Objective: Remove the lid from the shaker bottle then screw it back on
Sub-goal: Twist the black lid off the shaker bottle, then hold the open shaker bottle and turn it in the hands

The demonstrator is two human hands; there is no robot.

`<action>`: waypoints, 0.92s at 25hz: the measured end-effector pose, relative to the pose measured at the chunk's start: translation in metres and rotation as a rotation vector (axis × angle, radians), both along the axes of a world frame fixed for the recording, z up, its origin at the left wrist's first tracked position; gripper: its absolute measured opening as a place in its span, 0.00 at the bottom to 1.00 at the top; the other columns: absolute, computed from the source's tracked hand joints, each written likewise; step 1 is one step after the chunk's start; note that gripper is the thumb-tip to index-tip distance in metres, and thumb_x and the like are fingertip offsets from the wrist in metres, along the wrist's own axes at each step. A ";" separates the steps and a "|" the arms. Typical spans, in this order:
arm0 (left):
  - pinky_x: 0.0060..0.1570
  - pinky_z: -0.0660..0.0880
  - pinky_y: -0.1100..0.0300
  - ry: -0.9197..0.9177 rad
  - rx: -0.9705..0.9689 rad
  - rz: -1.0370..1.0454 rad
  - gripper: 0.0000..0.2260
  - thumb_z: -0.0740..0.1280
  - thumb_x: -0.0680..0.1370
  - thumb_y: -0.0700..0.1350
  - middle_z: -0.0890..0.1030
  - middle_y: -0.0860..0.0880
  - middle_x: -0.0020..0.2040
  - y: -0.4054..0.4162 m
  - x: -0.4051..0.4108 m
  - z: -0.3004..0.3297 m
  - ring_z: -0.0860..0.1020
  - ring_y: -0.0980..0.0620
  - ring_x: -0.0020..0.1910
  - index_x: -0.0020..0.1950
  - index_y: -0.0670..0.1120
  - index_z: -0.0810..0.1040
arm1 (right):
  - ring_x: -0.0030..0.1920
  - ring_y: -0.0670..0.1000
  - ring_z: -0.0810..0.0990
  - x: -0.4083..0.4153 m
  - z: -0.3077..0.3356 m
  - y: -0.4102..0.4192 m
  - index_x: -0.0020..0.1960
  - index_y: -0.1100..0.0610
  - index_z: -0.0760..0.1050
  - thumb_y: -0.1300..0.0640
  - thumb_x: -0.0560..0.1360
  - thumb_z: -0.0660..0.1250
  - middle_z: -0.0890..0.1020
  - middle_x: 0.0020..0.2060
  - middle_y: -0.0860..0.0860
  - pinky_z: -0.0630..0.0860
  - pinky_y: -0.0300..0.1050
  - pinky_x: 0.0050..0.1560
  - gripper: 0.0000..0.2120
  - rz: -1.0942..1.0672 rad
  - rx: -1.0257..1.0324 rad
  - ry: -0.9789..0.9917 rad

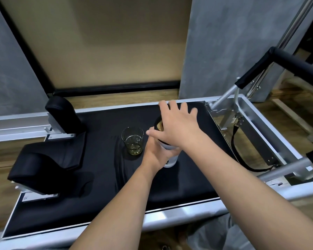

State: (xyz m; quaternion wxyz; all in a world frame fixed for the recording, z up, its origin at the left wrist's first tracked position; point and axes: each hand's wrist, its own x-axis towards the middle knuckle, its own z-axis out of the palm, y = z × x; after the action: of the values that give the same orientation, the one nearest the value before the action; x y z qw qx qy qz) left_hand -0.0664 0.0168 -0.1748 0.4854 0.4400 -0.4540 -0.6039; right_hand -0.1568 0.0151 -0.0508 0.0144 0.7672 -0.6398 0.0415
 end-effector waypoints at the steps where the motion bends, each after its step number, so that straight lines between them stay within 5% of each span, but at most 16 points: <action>1: 0.43 0.86 0.53 0.060 0.019 0.001 0.10 0.69 0.83 0.43 0.88 0.50 0.55 -0.001 -0.001 0.000 0.87 0.50 0.53 0.57 0.56 0.87 | 0.65 0.63 0.69 0.002 -0.005 0.001 0.70 0.52 0.65 0.28 0.72 0.66 0.73 0.66 0.54 0.68 0.62 0.53 0.37 -0.036 0.023 0.070; 4: 0.39 0.85 0.49 0.150 0.189 0.051 0.16 0.63 0.82 0.58 0.84 0.43 0.61 -0.001 -0.003 0.008 0.82 0.43 0.58 0.61 0.51 0.83 | 0.64 0.65 0.69 0.003 -0.013 0.004 0.67 0.52 0.66 0.29 0.71 0.68 0.69 0.66 0.55 0.73 0.62 0.52 0.36 -0.076 0.070 0.107; 7: 0.40 0.86 0.49 0.074 0.257 0.109 0.22 0.56 0.86 0.61 0.83 0.41 0.63 -0.003 -0.003 0.007 0.85 0.43 0.56 0.66 0.46 0.79 | 0.62 0.66 0.70 -0.001 -0.010 0.000 0.68 0.52 0.65 0.31 0.71 0.69 0.69 0.65 0.55 0.76 0.60 0.49 0.35 -0.048 0.060 0.104; 10: 0.46 0.86 0.52 -0.076 0.104 0.047 0.09 0.73 0.82 0.48 0.84 0.44 0.59 0.002 0.006 0.002 0.87 0.48 0.53 0.60 0.50 0.79 | 0.59 0.59 0.69 -0.019 -0.003 -0.007 0.73 0.48 0.66 0.34 0.69 0.71 0.69 0.66 0.49 0.72 0.53 0.47 0.37 0.213 0.081 0.051; 13: 0.52 0.76 0.72 -0.367 -0.084 -0.001 0.33 0.85 0.68 0.39 0.81 0.51 0.59 -0.001 0.012 -0.013 0.81 0.66 0.54 0.61 0.55 0.68 | 0.63 0.51 0.72 -0.049 0.001 -0.010 0.74 0.44 0.68 0.32 0.67 0.71 0.70 0.65 0.43 0.76 0.49 0.54 0.39 0.250 0.081 -0.397; 17: 0.54 0.70 0.79 -0.428 -0.157 0.079 0.37 0.85 0.63 0.49 0.77 0.58 0.63 0.000 0.007 -0.010 0.75 0.75 0.60 0.62 0.59 0.67 | 0.61 0.34 0.76 -0.079 -0.024 -0.012 0.67 0.45 0.78 0.41 0.68 0.76 0.79 0.61 0.45 0.69 0.30 0.63 0.28 0.045 -0.122 -1.164; 20: 0.52 0.69 0.81 -0.430 -0.166 0.082 0.36 0.85 0.63 0.50 0.76 0.62 0.62 0.000 0.006 -0.012 0.74 0.78 0.58 0.60 0.63 0.66 | 0.62 0.51 0.83 -0.088 -0.056 -0.014 0.55 0.43 0.83 0.46 0.67 0.77 0.85 0.60 0.51 0.79 0.51 0.62 0.16 -0.312 -0.046 -1.728; 23: 0.51 0.70 0.81 -0.437 -0.146 0.065 0.36 0.84 0.61 0.53 0.75 0.63 0.63 0.000 0.007 -0.011 0.73 0.79 0.59 0.60 0.66 0.66 | 0.56 0.60 0.85 -0.099 -0.093 -0.014 0.51 0.49 0.83 0.49 0.71 0.76 0.86 0.55 0.56 0.84 0.62 0.51 0.10 -0.642 0.073 -2.038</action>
State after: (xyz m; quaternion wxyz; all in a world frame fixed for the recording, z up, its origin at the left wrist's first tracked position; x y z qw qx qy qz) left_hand -0.0598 0.0168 -0.1862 0.4252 0.5384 -0.5764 -0.4440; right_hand -0.2556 0.0013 -0.1439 -0.5400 0.1664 -0.5231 0.6380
